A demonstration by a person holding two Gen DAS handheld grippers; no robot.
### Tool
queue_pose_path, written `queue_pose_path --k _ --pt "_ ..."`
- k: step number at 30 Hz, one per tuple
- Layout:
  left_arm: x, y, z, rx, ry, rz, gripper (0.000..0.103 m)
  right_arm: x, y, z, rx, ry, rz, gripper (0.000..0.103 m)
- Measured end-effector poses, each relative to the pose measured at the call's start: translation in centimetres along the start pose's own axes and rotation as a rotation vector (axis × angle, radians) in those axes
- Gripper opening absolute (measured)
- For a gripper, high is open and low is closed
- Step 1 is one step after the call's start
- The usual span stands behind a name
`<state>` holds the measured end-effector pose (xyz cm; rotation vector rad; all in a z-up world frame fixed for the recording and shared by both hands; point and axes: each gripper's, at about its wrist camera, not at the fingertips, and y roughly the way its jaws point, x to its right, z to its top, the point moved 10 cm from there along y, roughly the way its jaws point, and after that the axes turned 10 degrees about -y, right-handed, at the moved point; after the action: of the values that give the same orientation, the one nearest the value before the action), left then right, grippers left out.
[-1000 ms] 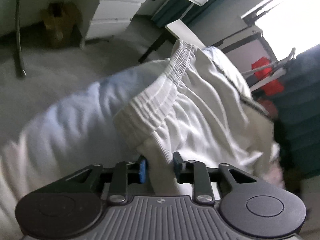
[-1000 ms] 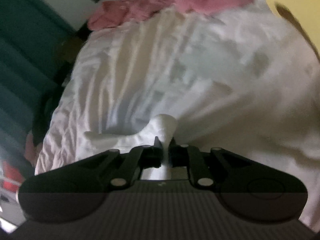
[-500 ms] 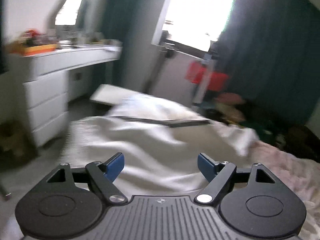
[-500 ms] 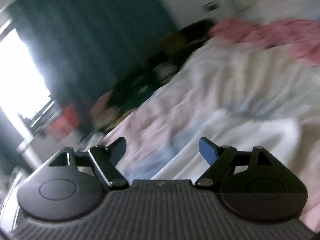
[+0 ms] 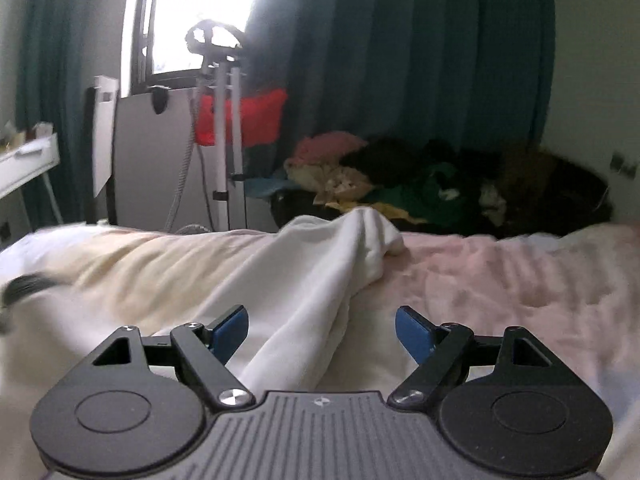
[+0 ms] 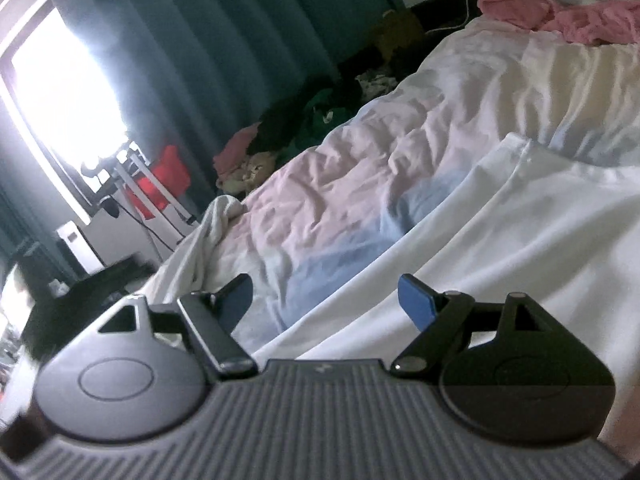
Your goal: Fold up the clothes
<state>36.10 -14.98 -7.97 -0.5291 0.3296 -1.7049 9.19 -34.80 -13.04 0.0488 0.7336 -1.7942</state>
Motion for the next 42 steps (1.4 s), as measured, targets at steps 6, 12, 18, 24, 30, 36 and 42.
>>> queue_pose_path --k 6,12,18,24,30,36,42 --pt "3.4 10.8 -1.0 -0.057 0.024 0.023 0.079 0.8 4.9 0.0 0.015 -0.003 -0.034 0.081" --pt "5.5 17.0 0.7 0.019 0.132 0.119 0.064 2.7 7.9 -0.6 -0.005 0.039 -0.093 0.081" --pt "5.9 17.9 2.1 0.002 0.128 0.135 0.018 4.8 6.5 1.0 0.083 0.025 -0.223 0.081" --pt "9.6 13.5 3.4 0.005 0.152 0.008 0.014 5.8 4.8 1.8 0.109 0.059 -0.240 0.081" --pt "19.4 4.5 4.0 0.003 0.195 -0.281 0.014 7.6 2.2 3.9 0.183 0.080 -0.300 0.081" --pt "21.7 -0.2 0.3 -0.083 0.148 -0.422 0.048 9.2 1.6 4.2 0.197 0.145 -0.291 0.082" --pt "12.5 -5.9 -4.4 -0.217 0.005 -0.416 0.064 9.6 1.8 3.9 0.180 0.194 -0.236 0.083"
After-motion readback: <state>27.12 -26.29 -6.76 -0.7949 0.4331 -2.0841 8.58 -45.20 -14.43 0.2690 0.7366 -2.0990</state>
